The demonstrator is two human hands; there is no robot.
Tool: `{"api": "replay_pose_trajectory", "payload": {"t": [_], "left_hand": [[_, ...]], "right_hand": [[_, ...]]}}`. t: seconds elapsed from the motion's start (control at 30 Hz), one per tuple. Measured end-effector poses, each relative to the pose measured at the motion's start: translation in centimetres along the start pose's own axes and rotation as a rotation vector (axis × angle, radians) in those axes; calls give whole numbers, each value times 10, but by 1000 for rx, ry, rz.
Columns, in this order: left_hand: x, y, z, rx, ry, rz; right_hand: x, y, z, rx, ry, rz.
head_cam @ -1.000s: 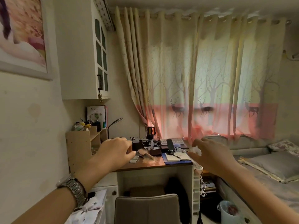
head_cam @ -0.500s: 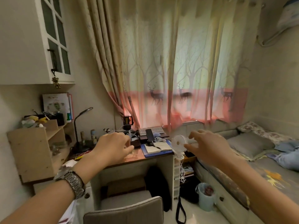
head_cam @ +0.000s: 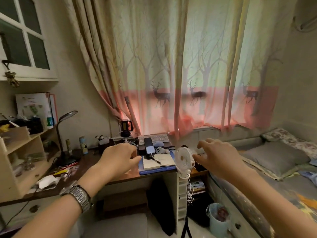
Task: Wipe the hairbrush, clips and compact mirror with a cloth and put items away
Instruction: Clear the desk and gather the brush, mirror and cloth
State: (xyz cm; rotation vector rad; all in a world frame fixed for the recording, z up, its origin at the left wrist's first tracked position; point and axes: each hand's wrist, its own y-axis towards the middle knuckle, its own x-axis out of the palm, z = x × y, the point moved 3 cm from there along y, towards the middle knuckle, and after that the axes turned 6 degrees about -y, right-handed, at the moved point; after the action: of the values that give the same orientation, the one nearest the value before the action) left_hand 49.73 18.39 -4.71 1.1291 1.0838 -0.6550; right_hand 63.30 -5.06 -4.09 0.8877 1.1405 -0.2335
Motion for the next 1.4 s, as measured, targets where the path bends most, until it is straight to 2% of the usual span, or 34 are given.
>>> {"api": "replay_pose_trajectory", "payload": {"t": [0.23,0.47,0.8,1.03,1.4], "left_hand": [[50,65,23,-38,5,-29],[95,124,18,-43,-32,5],[170,225,-56,-234,-102,-27],[195,279,-97,-279,-29,-43],[238,357,-170,-397,52,-91]], "right_hand": [[53,55,49,-55,34,2],[115,115,58,-117,114,-15],[207,249,20,-265,222,-62],[263,322,3,-288,250,-116],[346,442,-19,-447,235,-125]]}}
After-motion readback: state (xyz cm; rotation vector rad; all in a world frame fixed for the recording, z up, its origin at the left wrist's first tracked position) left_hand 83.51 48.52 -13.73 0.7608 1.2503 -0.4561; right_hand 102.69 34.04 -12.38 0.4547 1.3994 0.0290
